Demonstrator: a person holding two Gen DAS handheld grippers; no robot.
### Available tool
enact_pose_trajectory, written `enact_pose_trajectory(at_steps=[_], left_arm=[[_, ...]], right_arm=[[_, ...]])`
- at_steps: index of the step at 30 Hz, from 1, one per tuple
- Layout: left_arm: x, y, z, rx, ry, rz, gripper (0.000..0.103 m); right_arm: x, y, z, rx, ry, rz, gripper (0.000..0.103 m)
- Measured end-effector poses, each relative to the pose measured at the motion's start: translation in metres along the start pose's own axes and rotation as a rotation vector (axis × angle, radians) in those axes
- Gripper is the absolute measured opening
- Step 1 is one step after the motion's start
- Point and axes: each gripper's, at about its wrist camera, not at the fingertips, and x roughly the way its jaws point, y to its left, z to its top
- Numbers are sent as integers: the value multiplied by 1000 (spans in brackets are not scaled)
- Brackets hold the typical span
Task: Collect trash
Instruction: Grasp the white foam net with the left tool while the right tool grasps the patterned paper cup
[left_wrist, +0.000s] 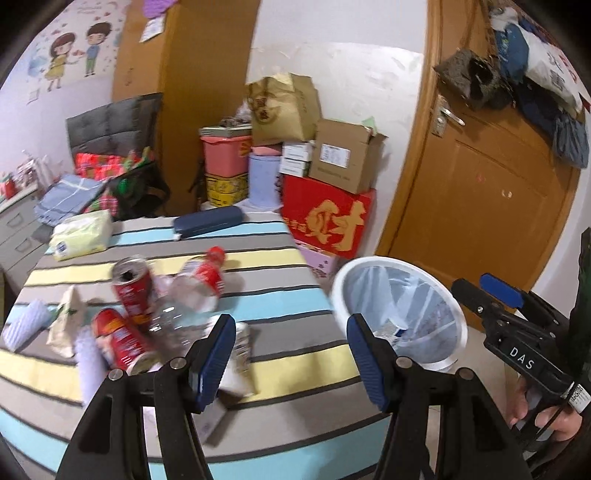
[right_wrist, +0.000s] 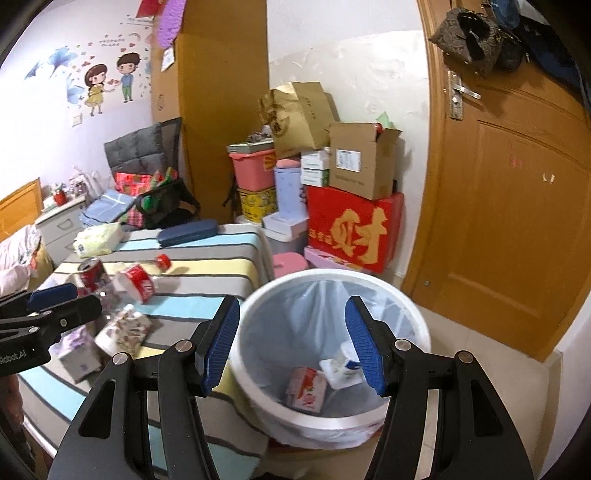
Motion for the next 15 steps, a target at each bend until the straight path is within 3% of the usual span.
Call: enact_pose_trajectory(at_steps=[15], left_arm=[[-58,98,-27,-122,-31,183,62]], right_arm=[[9,62,-9,-28,39,144,61]])
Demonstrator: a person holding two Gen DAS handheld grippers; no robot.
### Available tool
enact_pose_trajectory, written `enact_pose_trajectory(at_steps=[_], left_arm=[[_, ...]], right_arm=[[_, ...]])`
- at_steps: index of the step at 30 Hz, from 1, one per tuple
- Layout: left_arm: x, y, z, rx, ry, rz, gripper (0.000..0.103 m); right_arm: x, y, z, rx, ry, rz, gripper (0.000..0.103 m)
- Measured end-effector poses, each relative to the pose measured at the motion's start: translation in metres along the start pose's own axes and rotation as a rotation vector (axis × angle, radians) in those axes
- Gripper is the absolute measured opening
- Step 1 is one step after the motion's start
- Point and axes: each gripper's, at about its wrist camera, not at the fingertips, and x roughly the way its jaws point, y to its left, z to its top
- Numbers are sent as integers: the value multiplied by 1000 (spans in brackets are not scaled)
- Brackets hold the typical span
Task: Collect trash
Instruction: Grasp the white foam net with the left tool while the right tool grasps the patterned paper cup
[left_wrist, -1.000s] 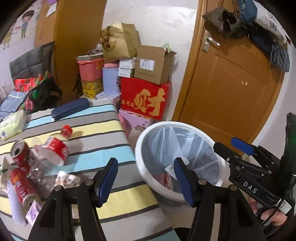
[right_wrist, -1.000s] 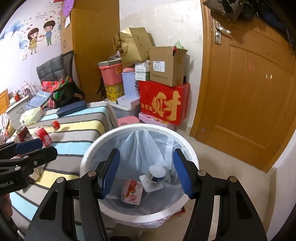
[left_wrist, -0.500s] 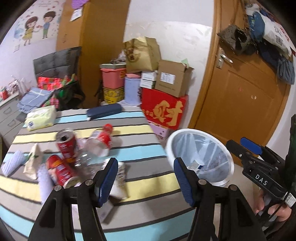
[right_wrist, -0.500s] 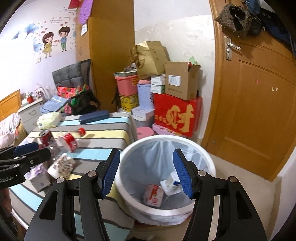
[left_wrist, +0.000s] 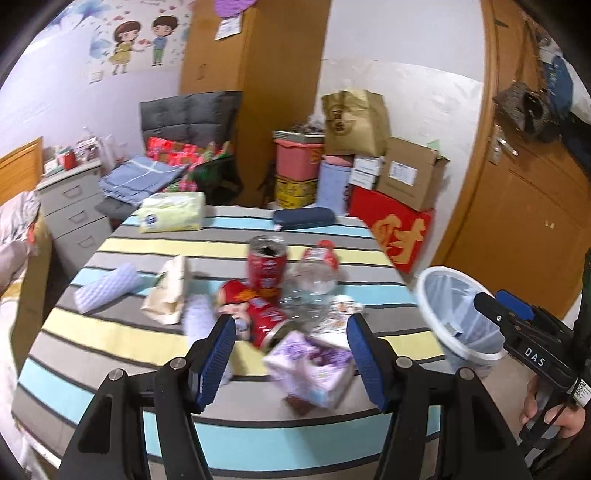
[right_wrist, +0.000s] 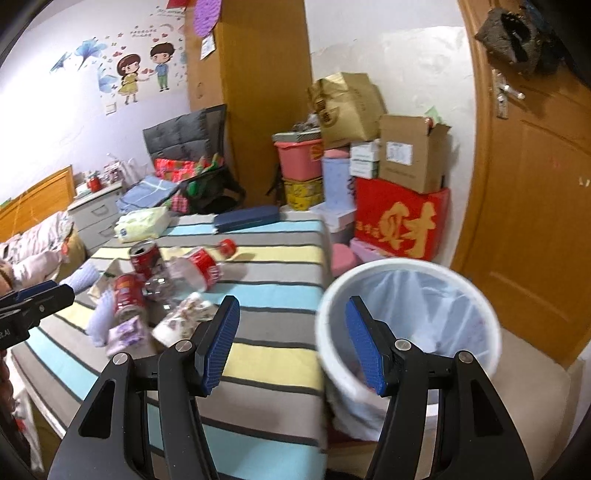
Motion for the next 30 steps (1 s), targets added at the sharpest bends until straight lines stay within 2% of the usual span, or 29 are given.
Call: enact_pose_trajectory(at_steps=[11,22,30], left_arm=[[5,56,-13,-83,39,74,62],[49,84,-21,-138,130,53,63],[74,94,-21,-159,169,48,63]], right_arm=[[29,38,-3,-16,88,80,61],[64,57,-6,-17,206,119,61],[79,66,-5,-5,275,140,61]])
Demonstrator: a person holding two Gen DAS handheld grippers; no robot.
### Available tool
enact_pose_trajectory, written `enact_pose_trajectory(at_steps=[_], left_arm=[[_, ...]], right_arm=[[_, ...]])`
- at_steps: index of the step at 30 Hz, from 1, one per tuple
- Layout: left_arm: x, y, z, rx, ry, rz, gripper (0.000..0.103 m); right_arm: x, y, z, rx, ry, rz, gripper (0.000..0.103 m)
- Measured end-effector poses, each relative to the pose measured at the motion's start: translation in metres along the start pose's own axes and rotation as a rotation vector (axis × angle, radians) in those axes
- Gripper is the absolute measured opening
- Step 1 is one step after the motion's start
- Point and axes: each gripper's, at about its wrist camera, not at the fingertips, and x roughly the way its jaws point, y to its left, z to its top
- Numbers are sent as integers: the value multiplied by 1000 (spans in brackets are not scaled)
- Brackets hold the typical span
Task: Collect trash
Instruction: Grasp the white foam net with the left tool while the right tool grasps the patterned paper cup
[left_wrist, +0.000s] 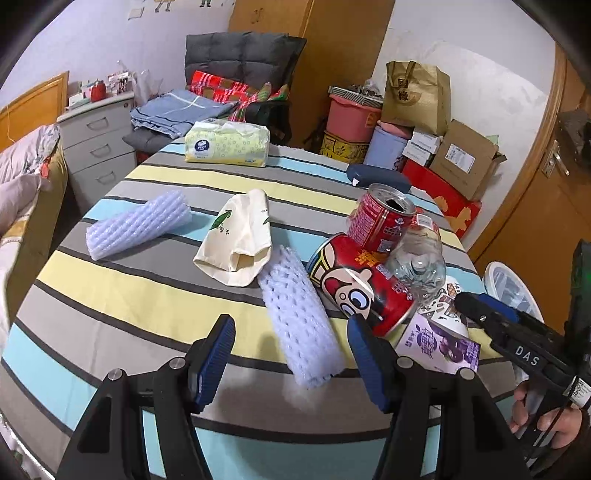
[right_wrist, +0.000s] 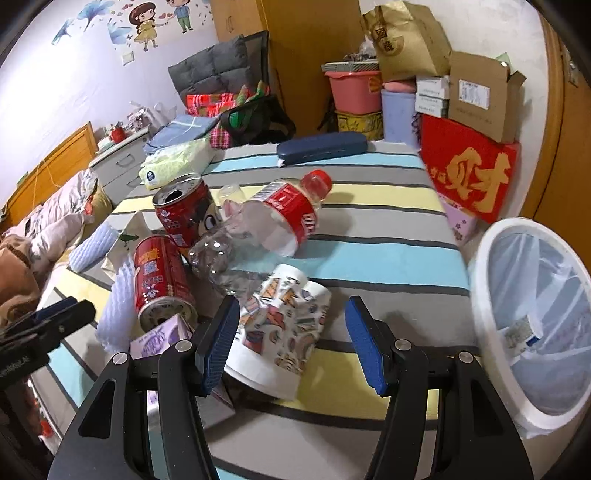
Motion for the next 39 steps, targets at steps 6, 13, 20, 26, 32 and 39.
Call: enact_pose_trajectory(at_steps=[6,13,20,26,32,39], left_arm=[[14,5,2,-3,33,1,63],[24,6,4,-2,55,-11,63],[36,-1,3,16,77,-1,63],[43,-4,5,15,80,28,63],[47,-1,6,-15,90,9,42],[46,2,5,-28,89,-10,33]], right_arm=[[15,6,0,-3,71,-19,61],[14,1,2,-11,85,-41,63],[7,-7,1,-28,64,-93,62],[4,-14,0,0,55,-53,44],[4,-17,-1,6,45,-29,39],[-1,-19,-2,10,17,-7,37]])
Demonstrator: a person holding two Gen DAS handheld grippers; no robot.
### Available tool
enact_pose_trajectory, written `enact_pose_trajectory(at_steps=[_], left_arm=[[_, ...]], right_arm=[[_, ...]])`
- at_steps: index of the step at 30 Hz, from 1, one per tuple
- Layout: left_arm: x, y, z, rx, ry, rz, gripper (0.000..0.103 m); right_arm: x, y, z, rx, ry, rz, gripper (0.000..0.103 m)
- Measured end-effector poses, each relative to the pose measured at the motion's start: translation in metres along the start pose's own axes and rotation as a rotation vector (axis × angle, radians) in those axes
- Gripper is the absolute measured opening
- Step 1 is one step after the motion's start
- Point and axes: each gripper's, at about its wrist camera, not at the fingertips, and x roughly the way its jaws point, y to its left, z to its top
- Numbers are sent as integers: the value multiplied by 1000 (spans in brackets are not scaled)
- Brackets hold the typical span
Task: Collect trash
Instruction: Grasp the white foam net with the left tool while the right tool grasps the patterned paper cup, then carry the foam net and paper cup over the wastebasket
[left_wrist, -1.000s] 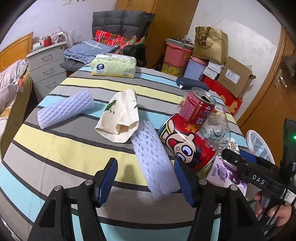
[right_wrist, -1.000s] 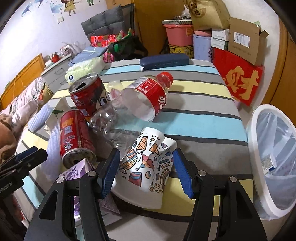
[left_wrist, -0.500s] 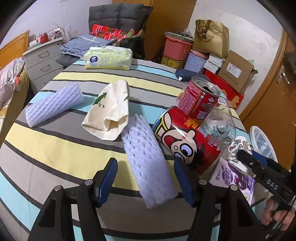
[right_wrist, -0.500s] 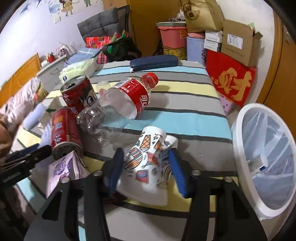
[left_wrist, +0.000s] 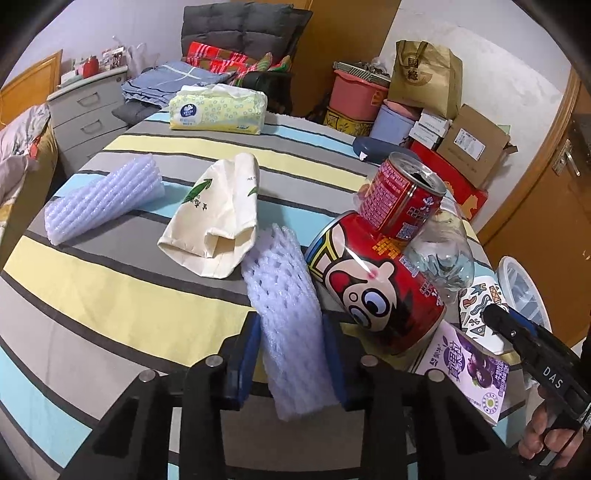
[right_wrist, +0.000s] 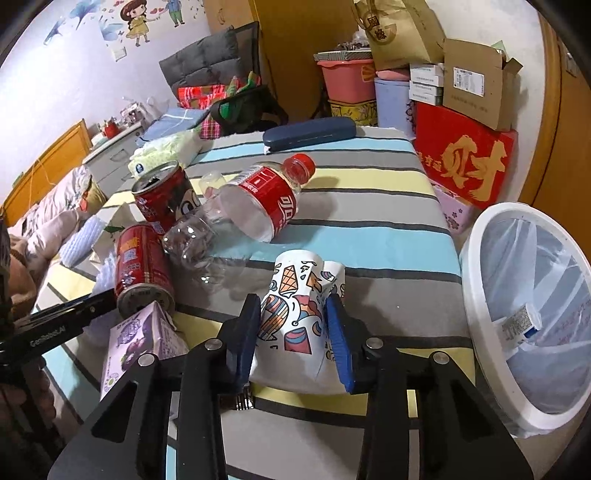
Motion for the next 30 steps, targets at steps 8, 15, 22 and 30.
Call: enact_pose_trajectory(at_steps=[8,15,22,30], left_arm=[[-14,-1,1,6,-37,-1,32],[-33,-7,1,23,-72,3,32],[-53,-23,2,61,-109,-10,32],[-74,-56,4,134,-149,-38,32]], right_arm=[[-5,-4,1,12,-28,-4,37],[-13,-5,1,15,-55,2,37],[-25,-9,5,28,-91,3,37],[-42,-20,6,35,-139,-7,37]])
